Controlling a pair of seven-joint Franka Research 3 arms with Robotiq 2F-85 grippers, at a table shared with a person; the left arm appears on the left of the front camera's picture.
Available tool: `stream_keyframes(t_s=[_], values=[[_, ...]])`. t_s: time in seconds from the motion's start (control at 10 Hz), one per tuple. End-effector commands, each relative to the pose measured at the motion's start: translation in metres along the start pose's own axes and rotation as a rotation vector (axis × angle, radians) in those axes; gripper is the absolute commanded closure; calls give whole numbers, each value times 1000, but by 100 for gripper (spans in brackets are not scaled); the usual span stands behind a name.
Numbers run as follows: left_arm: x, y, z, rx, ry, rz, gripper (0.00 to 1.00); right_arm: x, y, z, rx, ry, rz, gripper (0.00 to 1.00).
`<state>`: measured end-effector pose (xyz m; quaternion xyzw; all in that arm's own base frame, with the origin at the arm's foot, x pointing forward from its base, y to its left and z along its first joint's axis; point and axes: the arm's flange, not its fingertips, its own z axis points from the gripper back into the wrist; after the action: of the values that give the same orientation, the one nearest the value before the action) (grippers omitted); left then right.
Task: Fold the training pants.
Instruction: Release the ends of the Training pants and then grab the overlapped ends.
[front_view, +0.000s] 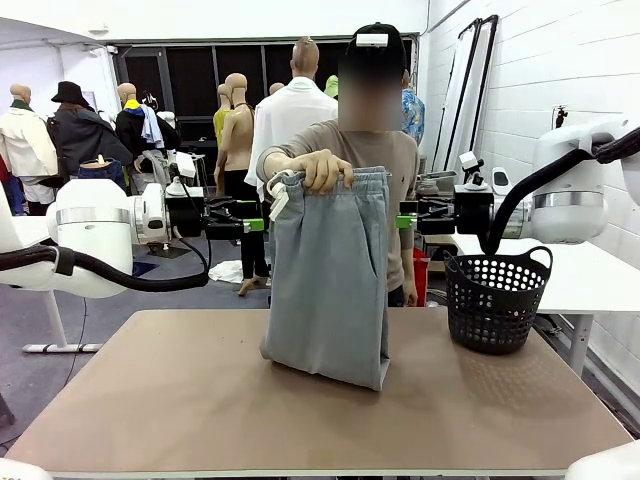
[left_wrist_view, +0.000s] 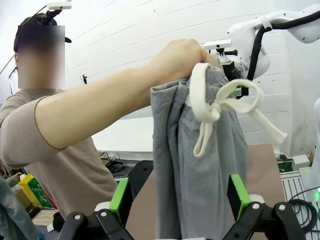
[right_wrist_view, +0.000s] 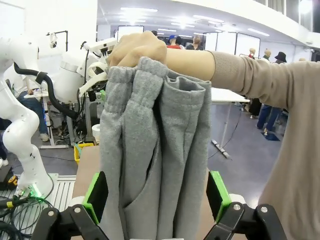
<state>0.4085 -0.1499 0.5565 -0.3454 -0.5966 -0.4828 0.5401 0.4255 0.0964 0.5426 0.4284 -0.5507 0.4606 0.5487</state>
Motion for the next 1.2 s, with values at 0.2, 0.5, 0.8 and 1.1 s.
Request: stream_keyframes(t_s=[0.2, 0.5, 0.8, 1.1], values=[[-6, 5, -5, 20, 39, 0, 0, -2, 3, -3, 2, -42, -46, 0], [-5, 11, -15, -2, 37, 9, 0, -3, 3, -6, 7, -44, -65, 0], [-4, 12, -18, -27, 32, 22, 0, -8, 8, -12, 32, -45, -105, 0], [-4, 12, -21, -37, 34, 28, 0, -13, 15, -18, 81, -51, -136, 0]])
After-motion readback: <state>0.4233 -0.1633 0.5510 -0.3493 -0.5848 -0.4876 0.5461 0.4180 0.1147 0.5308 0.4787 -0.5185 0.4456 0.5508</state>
